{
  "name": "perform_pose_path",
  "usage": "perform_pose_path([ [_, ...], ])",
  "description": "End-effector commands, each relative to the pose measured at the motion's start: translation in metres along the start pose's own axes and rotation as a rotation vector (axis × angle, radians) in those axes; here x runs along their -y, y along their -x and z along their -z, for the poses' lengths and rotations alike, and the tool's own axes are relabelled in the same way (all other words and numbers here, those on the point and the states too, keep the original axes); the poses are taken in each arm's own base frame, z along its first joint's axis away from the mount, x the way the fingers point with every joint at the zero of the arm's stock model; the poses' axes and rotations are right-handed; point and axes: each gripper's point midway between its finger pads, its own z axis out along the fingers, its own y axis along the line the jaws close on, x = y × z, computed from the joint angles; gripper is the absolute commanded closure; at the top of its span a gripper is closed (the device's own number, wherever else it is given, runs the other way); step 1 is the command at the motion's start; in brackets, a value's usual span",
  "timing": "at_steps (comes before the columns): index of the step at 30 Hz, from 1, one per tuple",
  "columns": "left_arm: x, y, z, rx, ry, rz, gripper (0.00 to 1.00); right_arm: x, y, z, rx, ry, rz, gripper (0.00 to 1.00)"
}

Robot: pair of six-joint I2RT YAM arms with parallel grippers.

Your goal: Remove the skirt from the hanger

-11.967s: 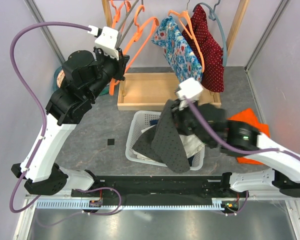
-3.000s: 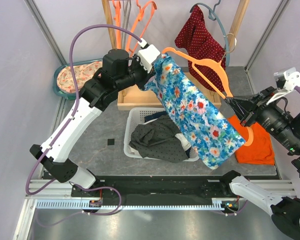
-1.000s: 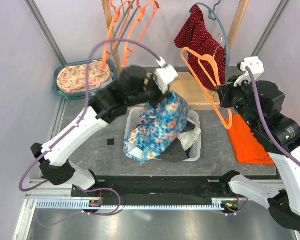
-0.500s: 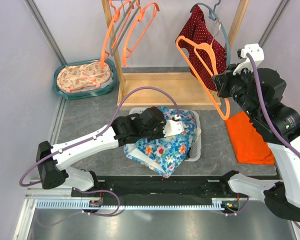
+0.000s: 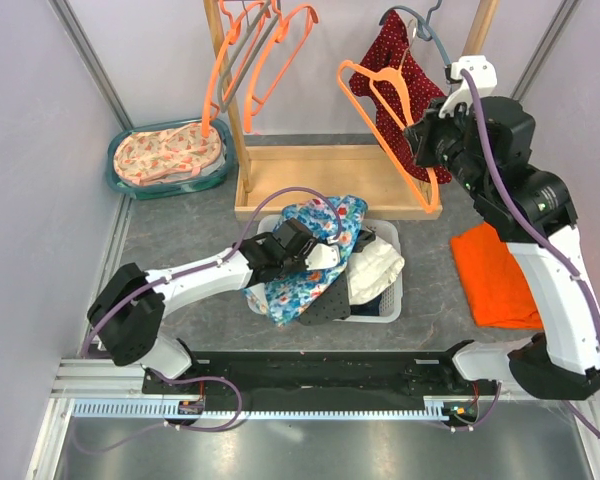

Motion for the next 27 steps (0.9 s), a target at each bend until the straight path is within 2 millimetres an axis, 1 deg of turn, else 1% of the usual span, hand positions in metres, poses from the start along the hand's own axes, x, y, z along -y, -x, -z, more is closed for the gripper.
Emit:
perform_pose_path([
  [1, -0.012, 0.005, -0.021, 0.004, 0.063, -0.067, 0.98, -0.007, 0.024, -0.007, 0.062, 0.018, -0.021, 1.00],
  [3, -0.010, 0.007, -0.024, 0.003, 0.057, -0.066, 0.98, -0.007, 0.026, -0.014, 0.063, 0.007, -0.012, 1.00],
  [4, -0.004, 0.004, -0.029, -0.020, 0.035, -0.079, 0.96, -0.009, 0.021, -0.025, 0.044, 0.003, -0.005, 1.00],
  [5, -0.004, 0.006, -0.029, -0.026, 0.027, -0.078, 0.77, -0.009, 0.021, -0.029, 0.042, -0.004, -0.002, 1.00],
  [6, -0.002, 0.004, -0.031, -0.048, 0.022, -0.075, 0.71, -0.010, 0.024, -0.032, 0.048, -0.003, 0.000, 1.00],
  [7, 0.003, 0.001, -0.034, -0.067, 0.006, -0.069, 0.68, -0.012, 0.020, -0.043, 0.034, -0.007, 0.005, 1.00],
  [8, 0.005, 0.001, -0.034, -0.065, 0.003, -0.069, 0.59, -0.012, 0.021, -0.047, 0.033, -0.012, 0.004, 1.00],
  [9, 0.008, -0.001, -0.033, -0.066, -0.005, -0.069, 0.53, -0.013, 0.027, -0.047, 0.047, -0.008, 0.003, 1.00],
  [10, 0.008, 0.000, -0.032, -0.061, -0.007, -0.066, 0.48, -0.014, 0.024, -0.056, 0.038, -0.014, 0.009, 1.00],
  [11, 0.007, 0.000, -0.027, -0.053, -0.006, -0.062, 0.37, -0.014, 0.026, -0.059, 0.043, -0.016, 0.008, 1.00],
  [12, 0.007, 0.002, -0.024, -0.045, -0.009, -0.050, 0.28, -0.016, 0.027, -0.065, 0.043, -0.018, 0.008, 1.00],
  [13, 0.007, 0.003, -0.021, -0.042, -0.012, -0.045, 0.04, -0.016, 0.029, -0.067, 0.045, -0.018, 0.015, 1.00],
  [14, 0.003, 0.005, -0.012, -0.040, -0.017, -0.039, 0.00, -0.017, 0.036, -0.066, 0.062, -0.016, 0.014, 1.00],
  [15, 0.000, 0.009, -0.007, -0.034, -0.015, -0.016, 0.00, -0.018, 0.033, -0.074, 0.053, -0.023, 0.022, 1.00],
  [16, -0.009, 0.019, 0.002, -0.012, -0.001, 0.006, 0.00, -0.017, 0.036, -0.077, 0.061, -0.028, 0.031, 1.00],
  [17, -0.009, 0.022, 0.014, -0.004, -0.028, 0.027, 0.00, -0.018, 0.045, -0.075, 0.082, -0.029, 0.030, 1.00],
  [18, -0.009, 0.026, 0.025, 0.009, -0.057, 0.059, 0.00, -0.018, 0.043, -0.084, 0.075, -0.033, 0.041, 1.00],
  [19, -0.024, 0.043, 0.041, 0.059, -0.058, 0.087, 0.00, -0.018, 0.045, -0.086, 0.079, -0.039, 0.049, 1.00],
  [20, -0.023, 0.053, 0.051, 0.106, -0.103, 0.101, 0.00, -0.016, 0.052, -0.085, 0.098, -0.052, 0.054, 1.00],
  [21, -0.027, 0.056, 0.070, 0.131, -0.104, 0.123, 0.00, -0.016, 0.051, -0.091, 0.096, -0.056, 0.064, 1.00],
  [22, -0.038, 0.069, 0.084, 0.179, -0.084, 0.132, 0.00, -0.016, 0.053, -0.093, 0.106, -0.058, 0.067, 1.00],
  [24, -0.048, 0.081, 0.108, 0.244, -0.074, 0.154, 0.00, -0.015, 0.053, -0.101, 0.112, -0.073, 0.078, 1.00],
  [25, -0.058, 0.090, 0.122, 0.280, -0.050, 0.165, 0.00, -0.015, 0.054, -0.105, 0.120, -0.077, 0.078, 1.00],
  [26, -0.063, 0.094, 0.131, 0.304, -0.038, 0.166, 0.00, -0.016, 0.054, -0.108, 0.125, -0.078, 0.079, 1.00],
  [27, -0.069, 0.096, 0.143, 0.330, -0.017, 0.160, 0.00, -0.018, 0.050, -0.117, 0.117, -0.076, 0.081, 1.00],
])
